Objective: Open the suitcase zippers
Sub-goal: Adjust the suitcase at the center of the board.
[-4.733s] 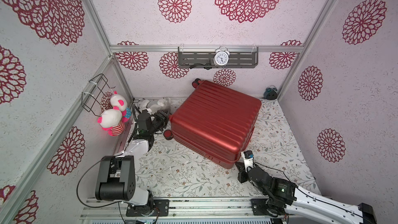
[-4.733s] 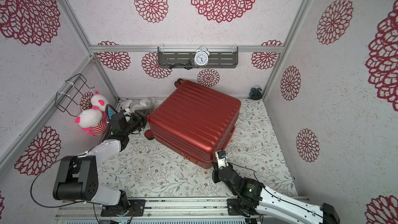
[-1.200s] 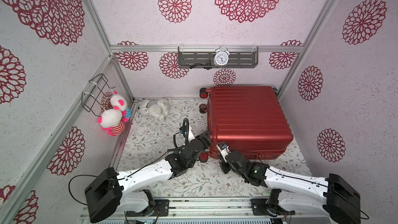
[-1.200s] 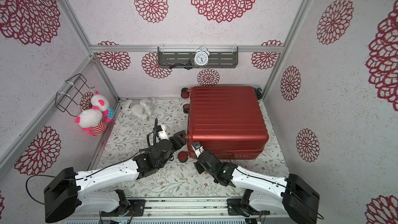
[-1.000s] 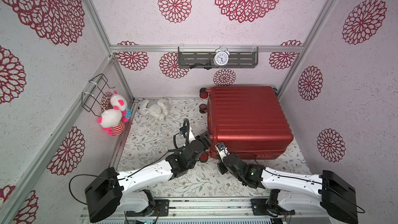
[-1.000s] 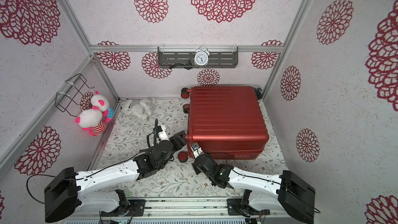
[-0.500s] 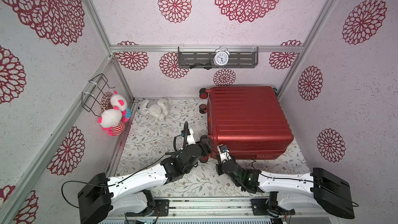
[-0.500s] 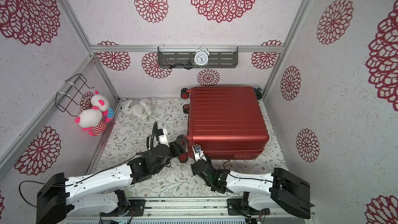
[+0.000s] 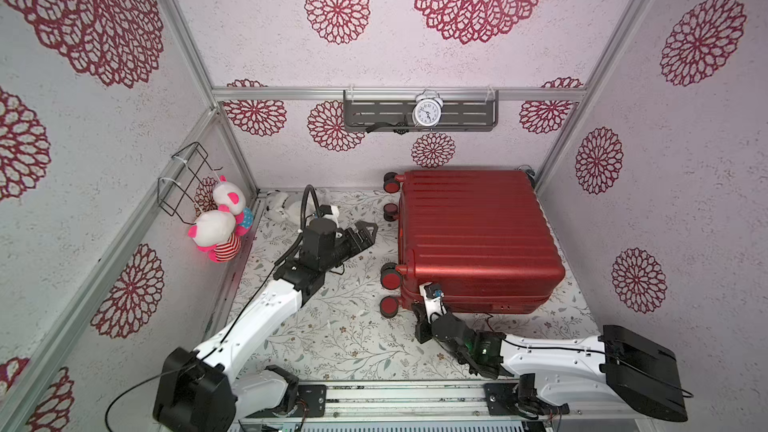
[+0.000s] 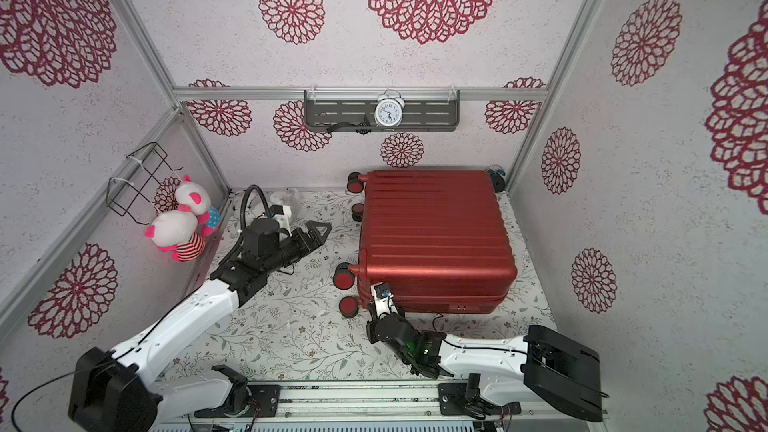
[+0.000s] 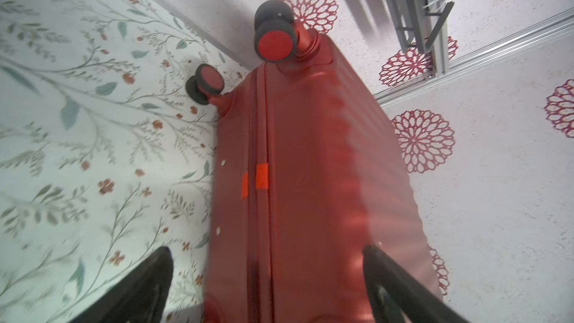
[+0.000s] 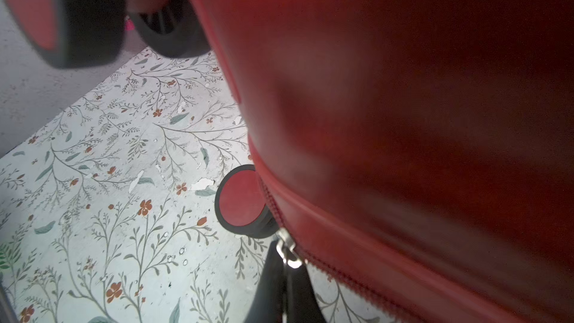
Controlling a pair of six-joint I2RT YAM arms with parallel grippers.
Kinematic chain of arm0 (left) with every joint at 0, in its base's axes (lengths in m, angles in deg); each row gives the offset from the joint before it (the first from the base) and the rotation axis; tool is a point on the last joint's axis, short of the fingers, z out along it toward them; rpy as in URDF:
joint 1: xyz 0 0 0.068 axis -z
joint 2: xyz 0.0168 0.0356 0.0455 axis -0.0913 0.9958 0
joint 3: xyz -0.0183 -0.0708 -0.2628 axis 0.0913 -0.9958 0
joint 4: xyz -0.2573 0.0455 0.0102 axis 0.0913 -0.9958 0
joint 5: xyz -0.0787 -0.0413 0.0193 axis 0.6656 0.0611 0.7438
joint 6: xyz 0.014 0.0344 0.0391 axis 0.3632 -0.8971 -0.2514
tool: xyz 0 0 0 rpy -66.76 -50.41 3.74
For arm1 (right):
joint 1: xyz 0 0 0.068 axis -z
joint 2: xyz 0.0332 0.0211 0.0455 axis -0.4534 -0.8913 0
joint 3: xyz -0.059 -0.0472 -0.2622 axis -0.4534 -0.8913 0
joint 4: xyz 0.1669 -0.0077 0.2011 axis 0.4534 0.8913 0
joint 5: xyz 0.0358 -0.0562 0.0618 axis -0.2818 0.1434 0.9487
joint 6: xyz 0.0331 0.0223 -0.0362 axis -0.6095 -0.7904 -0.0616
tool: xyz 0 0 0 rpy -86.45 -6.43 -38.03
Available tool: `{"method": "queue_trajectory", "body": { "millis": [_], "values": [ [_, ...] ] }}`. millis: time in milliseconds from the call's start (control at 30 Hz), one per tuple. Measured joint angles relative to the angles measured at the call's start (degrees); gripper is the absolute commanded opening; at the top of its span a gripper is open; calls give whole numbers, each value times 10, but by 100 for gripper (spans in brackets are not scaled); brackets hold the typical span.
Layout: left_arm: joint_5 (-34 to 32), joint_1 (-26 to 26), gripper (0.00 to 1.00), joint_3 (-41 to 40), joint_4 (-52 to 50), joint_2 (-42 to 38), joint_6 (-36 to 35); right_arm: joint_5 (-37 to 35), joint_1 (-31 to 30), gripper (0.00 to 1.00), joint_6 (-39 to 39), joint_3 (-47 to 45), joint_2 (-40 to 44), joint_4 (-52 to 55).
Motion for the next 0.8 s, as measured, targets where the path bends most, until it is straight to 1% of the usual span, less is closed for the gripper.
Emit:
{"method": "queue_trajectory", "body": {
  "millis": [100,200,333,500,667,800],
  "values": [
    [65,-38,98,68,34,101,12,2,-2,0,-3,-2,3,0],
    [113,-61,98,133,61,195,29,2,-4,0,-4,-5,7,0],
    [167,-82,98,218,104,301,66,4,-7,0,-4,-8,12,2],
    [219,-92,98,339,159,426,124,8,-9,0,-3,-10,18,5],
    [249,-91,98,419,180,510,171,10,-9,0,-3,-11,21,7],
    [259,-89,98,460,181,546,191,11,-9,0,-3,-12,21,7]
  ]
}}
